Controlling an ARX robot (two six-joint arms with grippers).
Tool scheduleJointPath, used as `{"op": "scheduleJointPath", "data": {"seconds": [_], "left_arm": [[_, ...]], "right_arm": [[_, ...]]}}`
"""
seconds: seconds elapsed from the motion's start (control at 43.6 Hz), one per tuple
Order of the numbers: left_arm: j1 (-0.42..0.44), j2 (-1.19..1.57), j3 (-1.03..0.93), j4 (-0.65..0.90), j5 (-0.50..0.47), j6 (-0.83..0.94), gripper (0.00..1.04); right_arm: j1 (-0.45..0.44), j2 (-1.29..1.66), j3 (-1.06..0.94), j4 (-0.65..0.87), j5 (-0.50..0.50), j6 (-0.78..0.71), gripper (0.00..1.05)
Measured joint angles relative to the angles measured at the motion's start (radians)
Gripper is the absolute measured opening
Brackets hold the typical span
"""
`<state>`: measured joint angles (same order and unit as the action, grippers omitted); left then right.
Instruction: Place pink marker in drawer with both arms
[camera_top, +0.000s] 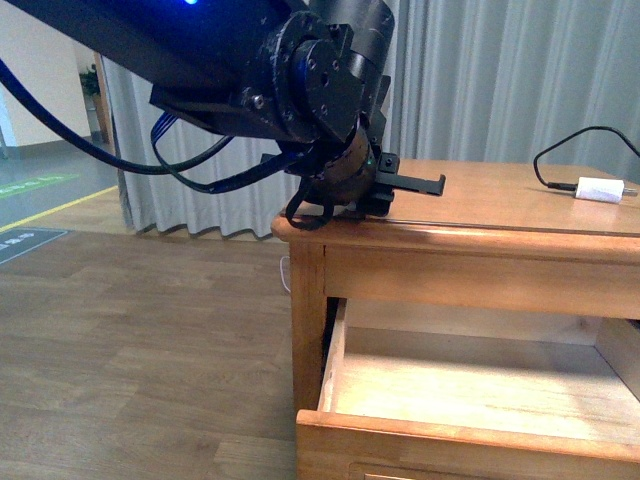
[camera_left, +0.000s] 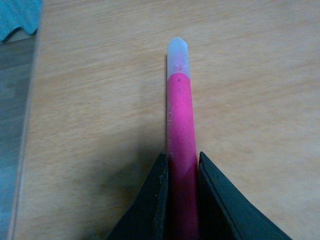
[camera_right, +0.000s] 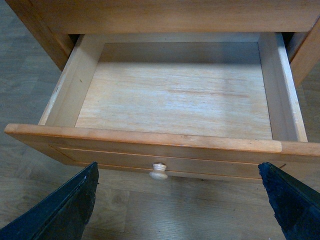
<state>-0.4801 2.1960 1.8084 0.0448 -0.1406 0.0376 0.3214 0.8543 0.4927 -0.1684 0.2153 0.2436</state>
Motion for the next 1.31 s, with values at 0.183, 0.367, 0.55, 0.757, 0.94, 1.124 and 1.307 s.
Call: {"op": "scheduleJointPath", "data": {"seconds": [0.183, 0.367, 0.55, 0.757, 0.94, 1.124, 1.307], "left_arm": [[0.003, -0.147, -0.229, 0.142, 0.262, 0.082, 0.15], [-0.019, -0.432, -0.525, 0.203, 0.505, 0.328, 0.15], [-0.031, -0.542, -0.676, 0.220, 0.544, 0.443, 0.15], [-0.047, -0.434, -0.768, 0.309, 0.435, 0.479, 0.15], [-0.053, -0.270, -0.735, 0.377, 0.341, 0.432, 0.15], [-0.054, -0.175, -0.660, 0.386, 0.303, 0.378, 0.15], [-0.070, -0.145, -0.632, 0.376, 0.302, 0.321, 0.31]], "right_arm": [[0.000, 0.000, 0.000, 0.000, 0.000, 0.000, 0.96], [0.000, 0.000, 0.000, 0.000, 0.000, 0.000, 0.96], [0.000, 0.000, 0.000, 0.000, 0.000, 0.000, 0.96], [0.000, 0.000, 0.000, 0.000, 0.000, 0.000, 0.96], [0.000, 0.000, 0.000, 0.000, 0.000, 0.000, 0.96], [0.000, 0.000, 0.000, 0.000, 0.000, 0.000, 0.96], [0.000, 0.000, 0.000, 0.000, 0.000, 0.000, 0.96]]}}
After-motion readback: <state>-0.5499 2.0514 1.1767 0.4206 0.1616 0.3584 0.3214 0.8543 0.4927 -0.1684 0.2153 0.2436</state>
